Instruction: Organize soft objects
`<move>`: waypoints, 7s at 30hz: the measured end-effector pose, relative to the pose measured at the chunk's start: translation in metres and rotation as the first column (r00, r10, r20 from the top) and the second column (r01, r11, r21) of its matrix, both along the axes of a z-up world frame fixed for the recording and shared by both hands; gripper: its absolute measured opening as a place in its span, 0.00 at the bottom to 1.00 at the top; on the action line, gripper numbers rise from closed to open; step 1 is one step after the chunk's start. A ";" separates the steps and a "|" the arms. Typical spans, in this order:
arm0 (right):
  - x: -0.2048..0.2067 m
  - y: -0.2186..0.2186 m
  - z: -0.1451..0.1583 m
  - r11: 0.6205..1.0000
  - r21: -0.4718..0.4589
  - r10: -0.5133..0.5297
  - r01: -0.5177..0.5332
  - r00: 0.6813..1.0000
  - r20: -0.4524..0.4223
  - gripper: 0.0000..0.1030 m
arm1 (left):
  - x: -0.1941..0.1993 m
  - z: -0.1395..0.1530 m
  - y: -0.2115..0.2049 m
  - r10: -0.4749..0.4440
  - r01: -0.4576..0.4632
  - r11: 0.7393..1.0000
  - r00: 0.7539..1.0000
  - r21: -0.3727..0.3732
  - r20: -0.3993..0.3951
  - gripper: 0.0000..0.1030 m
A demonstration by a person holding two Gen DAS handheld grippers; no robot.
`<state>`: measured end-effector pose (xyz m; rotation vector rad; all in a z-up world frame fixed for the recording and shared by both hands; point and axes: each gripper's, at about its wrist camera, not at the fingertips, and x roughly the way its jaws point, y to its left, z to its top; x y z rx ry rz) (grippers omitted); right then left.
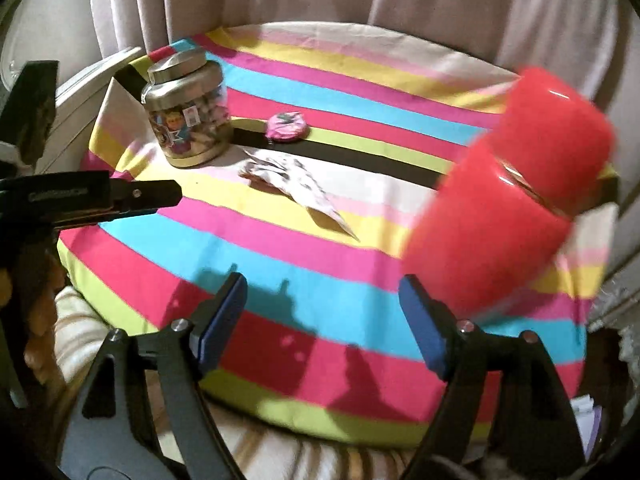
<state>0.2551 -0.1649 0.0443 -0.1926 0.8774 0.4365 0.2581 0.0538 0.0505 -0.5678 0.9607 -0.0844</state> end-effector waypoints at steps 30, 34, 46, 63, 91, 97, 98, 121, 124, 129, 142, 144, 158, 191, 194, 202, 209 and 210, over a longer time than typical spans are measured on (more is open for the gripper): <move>0.157 0.114 -0.096 0.999 0.002 0.049 -0.049 0.994 -0.096 0.51 | 0.087 0.000 0.036 0.019 -0.024 0.990 0.999 0.137 0.038 0.51; 0.161 0.100 -0.095 0.999 0.032 -0.005 0.008 0.995 -0.099 0.31 | 0.104 0.000 0.026 0.000 -0.007 0.987 0.999 0.163 0.043 0.51; 0.155 0.050 -0.092 0.973 0.005 -0.231 0.233 0.968 -0.093 0.28 | 0.179 -0.024 -0.022 -0.134 0.098 0.936 0.988 0.338 0.083 0.72; 0.149 0.024 -0.088 0.953 0.017 -0.300 0.302 0.950 -0.083 0.28 | 0.259 -0.095 -0.024 0.008 0.048 0.902 0.992 0.430 -0.126 0.81; 0.130 0.025 -0.069 0.966 0.018 -0.254 0.257 0.964 -0.083 0.28 | 0.169 -0.059 -0.008 -0.022 0.048 0.930 0.997 0.364 -0.076 0.68; 0.094 0.030 -0.049 0.978 0.016 -0.208 0.209 0.976 -0.059 0.28 | 0.110 -0.029 -0.002 -0.008 0.011 0.951 1.000 0.308 -0.014 0.67; 0.086 0.028 -0.045 0.979 0.017 -0.202 0.203 0.978 -0.055 0.28 | 0.103 -0.024 -0.001 -0.007 0.007 0.953 1.000 0.302 -0.003 0.68; -0.078 -0.101 0.012 0.930 0.063 -0.364 0.363 0.931 0.012 0.28 | -0.056 0.018 -0.103 -0.219 0.200 0.959 0.973 0.200 0.079 0.68; -0.098 -0.124 0.019 0.916 0.059 -0.398 0.396 0.917 0.028 0.28 | -0.076 0.022 -0.131 -0.284 0.265 0.947 0.955 0.180 0.089 0.68; -0.140 -0.177 0.027 0.875 0.040 -0.485 0.483 0.873 0.046 0.28 | -0.102 0.032 -0.178 -0.379 0.360 0.918 0.919 0.165 0.106 0.68; -0.215 -0.312 0.019 0.711 0.018 -0.703 0.703 0.710 0.033 0.28 | -0.150 0.041 -0.305 -0.601 0.574 0.793 0.793 0.205 0.103 0.68; -0.218 -0.327 0.019 0.691 0.017 -0.723 0.723 0.690 0.034 0.28 | -0.153 0.041 -0.321 -0.628 0.600 0.772 0.772 0.213 0.102 0.68; -0.238 -0.358 0.019 0.641 0.038 -0.768 0.767 0.640 0.029 0.60 | -0.157 0.023 -0.381 -0.732 0.713 0.669 0.681 0.209 0.021 0.83; -0.283 -0.312 0.000 0.718 -0.057 -0.696 0.694 0.718 -0.029 0.63 | -0.208 -0.020 -0.326 -0.633 0.650 0.748 0.759 0.134 -0.151 0.94; -0.282 -0.310 0.000 0.718 -0.058 -0.695 0.693 0.718 -0.030 0.63 | -0.207 -0.022 -0.327 -0.632 0.649 0.750 0.761 0.130 -0.148 0.95; -0.282 -0.312 0.000 0.720 -0.057 -0.693 0.691 0.720 -0.037 0.63 | -0.206 -0.022 -0.327 -0.633 0.649 0.750 0.760 0.128 -0.143 0.95; -0.282 -0.312 -0.001 0.720 -0.053 -0.694 0.692 0.719 -0.039 0.63 | -0.206 -0.022 -0.326 -0.634 0.649 0.751 0.760 0.124 -0.142 0.95; -0.282 -0.313 -0.001 0.720 -0.052 -0.694 0.692 0.719 -0.041 0.63 | -0.206 -0.022 -0.326 -0.634 0.649 0.751 0.760 0.124 -0.142 0.95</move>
